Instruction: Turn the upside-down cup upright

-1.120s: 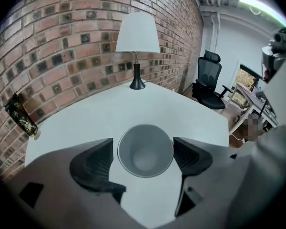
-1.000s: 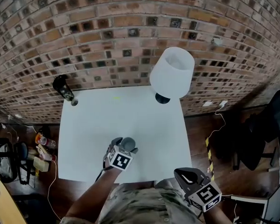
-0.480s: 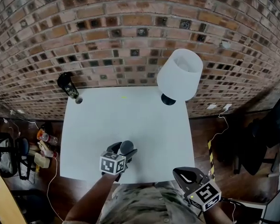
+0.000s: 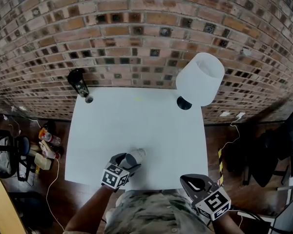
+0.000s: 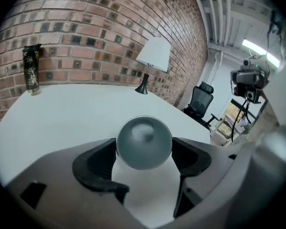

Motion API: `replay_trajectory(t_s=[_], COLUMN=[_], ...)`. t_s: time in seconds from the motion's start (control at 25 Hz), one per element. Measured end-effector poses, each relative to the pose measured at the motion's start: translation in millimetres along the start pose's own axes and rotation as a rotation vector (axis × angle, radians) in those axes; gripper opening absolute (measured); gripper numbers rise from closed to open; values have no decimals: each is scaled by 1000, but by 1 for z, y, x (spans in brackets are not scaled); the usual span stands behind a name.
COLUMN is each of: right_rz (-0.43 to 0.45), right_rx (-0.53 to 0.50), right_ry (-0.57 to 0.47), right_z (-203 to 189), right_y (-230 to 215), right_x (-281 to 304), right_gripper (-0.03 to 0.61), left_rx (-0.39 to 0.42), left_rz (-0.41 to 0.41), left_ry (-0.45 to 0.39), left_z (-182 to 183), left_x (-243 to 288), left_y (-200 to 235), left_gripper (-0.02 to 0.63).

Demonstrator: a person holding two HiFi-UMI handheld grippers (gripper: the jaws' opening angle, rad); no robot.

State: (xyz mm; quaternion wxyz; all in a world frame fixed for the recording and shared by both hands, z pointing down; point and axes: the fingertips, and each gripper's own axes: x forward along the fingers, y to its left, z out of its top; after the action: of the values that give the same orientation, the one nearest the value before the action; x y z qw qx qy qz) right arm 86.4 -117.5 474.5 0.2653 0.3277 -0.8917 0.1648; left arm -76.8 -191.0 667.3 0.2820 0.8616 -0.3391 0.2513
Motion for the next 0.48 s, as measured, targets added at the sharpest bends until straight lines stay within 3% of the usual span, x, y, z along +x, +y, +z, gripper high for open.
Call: replay_trajectory(t_s=[0.24, 0.48], right_rz=[11, 0], right_rx=[-11, -7], right_ry=[17, 19], right_z=[4, 4], right_y=[13, 18], right_x=[12, 14], right_gripper=[2, 2], left_rx=[126, 171], left_rz=[15, 34], left_ry=[109, 188], left_z=[-20, -34], left_x=[2, 7], left_y=[12, 23], left_gripper=[373, 374])
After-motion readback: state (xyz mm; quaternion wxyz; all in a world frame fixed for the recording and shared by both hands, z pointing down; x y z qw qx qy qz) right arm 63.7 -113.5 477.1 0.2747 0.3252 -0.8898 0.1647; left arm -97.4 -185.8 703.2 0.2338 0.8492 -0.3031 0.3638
